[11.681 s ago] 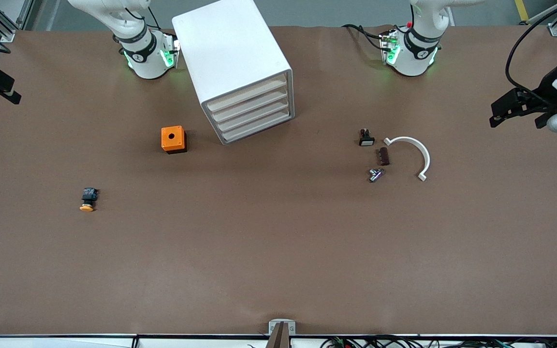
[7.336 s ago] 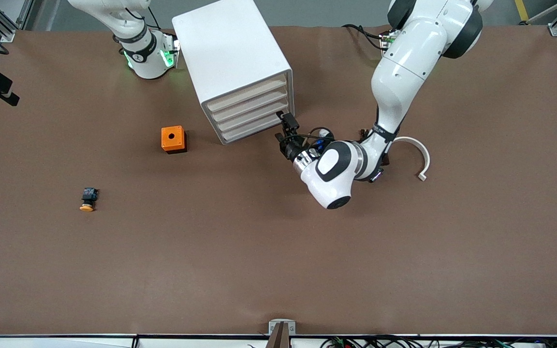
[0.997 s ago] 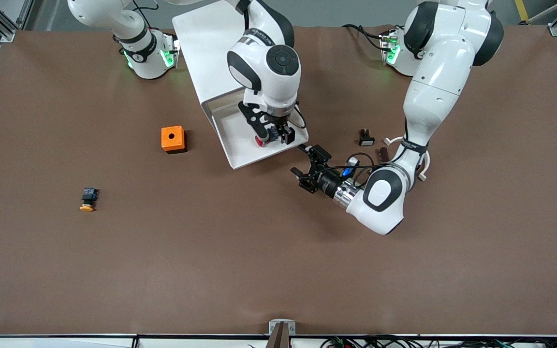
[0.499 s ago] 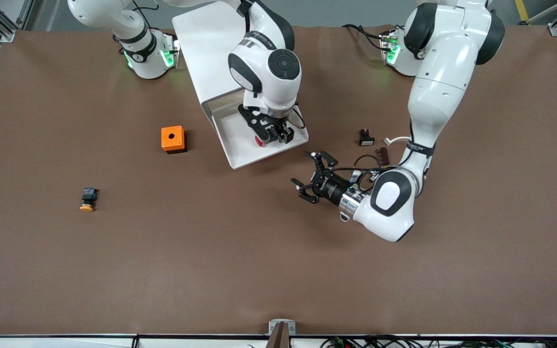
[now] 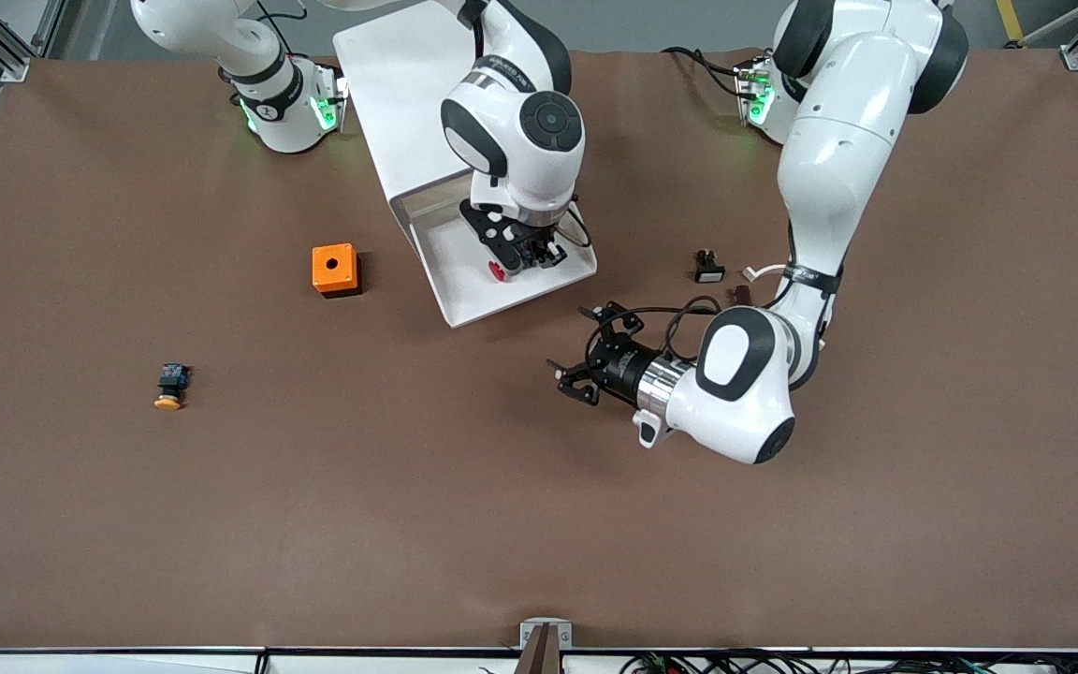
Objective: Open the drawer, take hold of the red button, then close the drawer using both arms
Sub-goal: 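Lift the red button out and carry it beside the yellow button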
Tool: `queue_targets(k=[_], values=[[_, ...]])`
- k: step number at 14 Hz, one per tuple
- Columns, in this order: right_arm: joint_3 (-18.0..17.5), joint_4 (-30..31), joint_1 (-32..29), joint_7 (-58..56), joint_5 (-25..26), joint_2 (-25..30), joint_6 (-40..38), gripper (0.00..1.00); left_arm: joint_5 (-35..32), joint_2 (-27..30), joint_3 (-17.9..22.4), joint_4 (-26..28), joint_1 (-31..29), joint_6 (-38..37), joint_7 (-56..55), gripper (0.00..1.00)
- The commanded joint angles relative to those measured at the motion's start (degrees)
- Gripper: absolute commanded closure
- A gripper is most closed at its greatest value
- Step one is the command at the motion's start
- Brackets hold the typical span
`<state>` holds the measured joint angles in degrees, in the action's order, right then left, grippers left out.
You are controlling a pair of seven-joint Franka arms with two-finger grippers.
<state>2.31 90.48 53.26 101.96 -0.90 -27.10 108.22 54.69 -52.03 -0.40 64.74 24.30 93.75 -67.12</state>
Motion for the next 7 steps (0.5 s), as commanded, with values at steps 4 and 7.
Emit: queue_targets(k=[4,7], values=[[0.2,-10.0,-12.6,-20.8,-2.4,4.7,-12.6,1.00,-12.4,2.4,1.1,0.3,3.2,6.4,9.7,0.00],[0.4,-7.8,-22.6,-37.9,-1.6,7.9,-15.0,1.00,-19.2,3.8,1.1,0.4,5.7,9.3,13.3,0.00]])
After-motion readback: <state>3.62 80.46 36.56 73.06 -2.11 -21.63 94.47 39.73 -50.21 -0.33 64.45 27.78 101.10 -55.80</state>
